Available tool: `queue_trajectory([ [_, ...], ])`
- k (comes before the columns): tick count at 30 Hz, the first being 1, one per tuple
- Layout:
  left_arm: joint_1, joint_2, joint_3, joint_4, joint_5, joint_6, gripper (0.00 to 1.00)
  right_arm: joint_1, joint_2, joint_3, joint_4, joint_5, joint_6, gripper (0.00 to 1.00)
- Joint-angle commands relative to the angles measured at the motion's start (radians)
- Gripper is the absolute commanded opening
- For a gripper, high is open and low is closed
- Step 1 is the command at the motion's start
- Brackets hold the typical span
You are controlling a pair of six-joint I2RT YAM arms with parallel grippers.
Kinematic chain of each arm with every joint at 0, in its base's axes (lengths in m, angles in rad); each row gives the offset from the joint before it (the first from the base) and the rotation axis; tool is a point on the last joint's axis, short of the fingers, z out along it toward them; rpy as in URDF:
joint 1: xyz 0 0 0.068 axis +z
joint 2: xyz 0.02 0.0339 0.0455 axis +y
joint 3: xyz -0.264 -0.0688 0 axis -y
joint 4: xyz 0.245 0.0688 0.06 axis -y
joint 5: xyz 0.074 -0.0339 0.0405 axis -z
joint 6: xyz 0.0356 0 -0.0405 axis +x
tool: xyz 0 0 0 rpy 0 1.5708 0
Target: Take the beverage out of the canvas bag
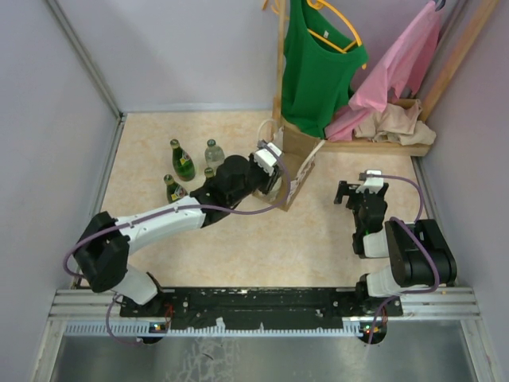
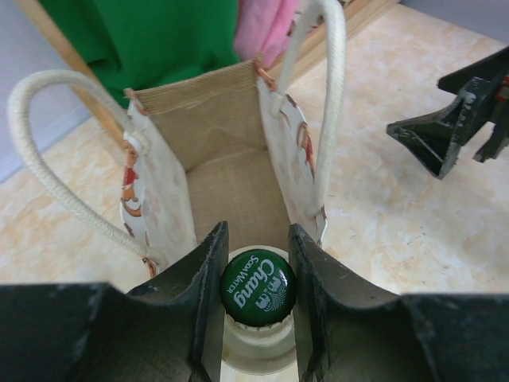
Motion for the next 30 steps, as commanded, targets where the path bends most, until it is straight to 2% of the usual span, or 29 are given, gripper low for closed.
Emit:
queue_trajectory([
  [1,0.001,0.025,0.080,0.230,0.129,-0.036,0.00,-0.001,-0.006,0.028,0.048,0.002,-0.019,0.99],
  [5,0.001,0.057,0.115,0.251,0.186,-0.057,0.00,-0.001,-0.006,0.028,0.048,0.001,-0.019,0.99],
  [8,0.000,0.055,0.128,0.232,0.168,-0.054,0.00,-0.001,-0.006,0.028,0.048,0.002,-0.019,0.99],
  [15,-0.001,-0.079,0.038,0.165,0.146,-0.048,0.00,-0.001,-0.006,0.028,0.048,0.002,-0.019,0.99],
  [22,-0.002,-0.231,-0.109,0.134,0.029,-0.045,0.00,-0.001,-0.007,0.027,0.048,0.002,-0.019,0.99],
  [30,0.001,-0.297,-0.239,0.135,-0.161,-0.064,0.00,-0.001,-0.006,0.027,0.048,0.003,-0.019,0.99],
])
